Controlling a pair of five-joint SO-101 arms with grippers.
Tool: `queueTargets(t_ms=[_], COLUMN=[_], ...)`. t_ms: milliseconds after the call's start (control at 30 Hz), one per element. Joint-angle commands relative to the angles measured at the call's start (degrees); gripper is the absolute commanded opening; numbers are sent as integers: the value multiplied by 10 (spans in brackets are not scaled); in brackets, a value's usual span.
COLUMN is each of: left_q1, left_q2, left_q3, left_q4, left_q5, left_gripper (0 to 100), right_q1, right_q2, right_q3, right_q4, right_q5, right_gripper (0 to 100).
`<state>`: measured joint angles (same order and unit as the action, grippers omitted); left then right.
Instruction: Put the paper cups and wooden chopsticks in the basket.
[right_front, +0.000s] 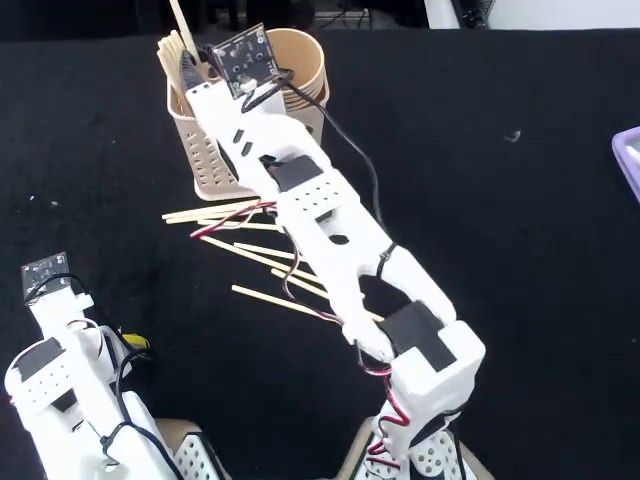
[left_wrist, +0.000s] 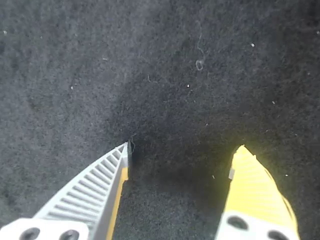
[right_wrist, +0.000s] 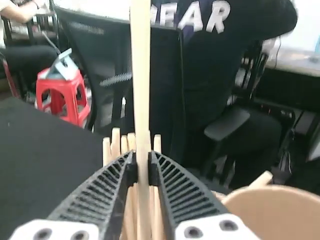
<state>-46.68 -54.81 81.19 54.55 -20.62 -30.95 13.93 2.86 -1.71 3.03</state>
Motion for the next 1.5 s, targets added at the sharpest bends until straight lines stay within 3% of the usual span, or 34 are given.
queueTargets(t_ms=[0,67,367,633,767,867,1000,1067,1267,1400,1467], left_q1=[-1,-1,-1,-1,-1,-1,-1,-1,-1,-2,-2], left_q2=[-4,-4,-4,-4,-4,-4,-4,-4,-4,-4,-4], left_q3=[2,2,2,2,2,2,2,2,2,2,2], left_q4=[-6,-6,-6,-6,-6,-6,-6,-6,-6,-6,-6], left_q5=[2,2,1,1,1,1,1,1,1,1,1], left_gripper=[321,321,321,321,321,321,321,321,321,321,321], right_q1=[-1,-4,-5,-4,-23,-2,13,0,-64,-57,-46], right_q2=[-23,-31,-126,-311,-320,-294,-229,-196,-133,-89,-81], right_q3=[-46,-57,-82,-62,44,187,315,339,342,342,336], right_q4=[78,120,245,681,825,778,675,654,631,594,595], right_q5=[-4,-4,0,7,100,177,218,237,247,266,280], right_gripper=[89,127,125,124,127,139,285,311,243,234,163])
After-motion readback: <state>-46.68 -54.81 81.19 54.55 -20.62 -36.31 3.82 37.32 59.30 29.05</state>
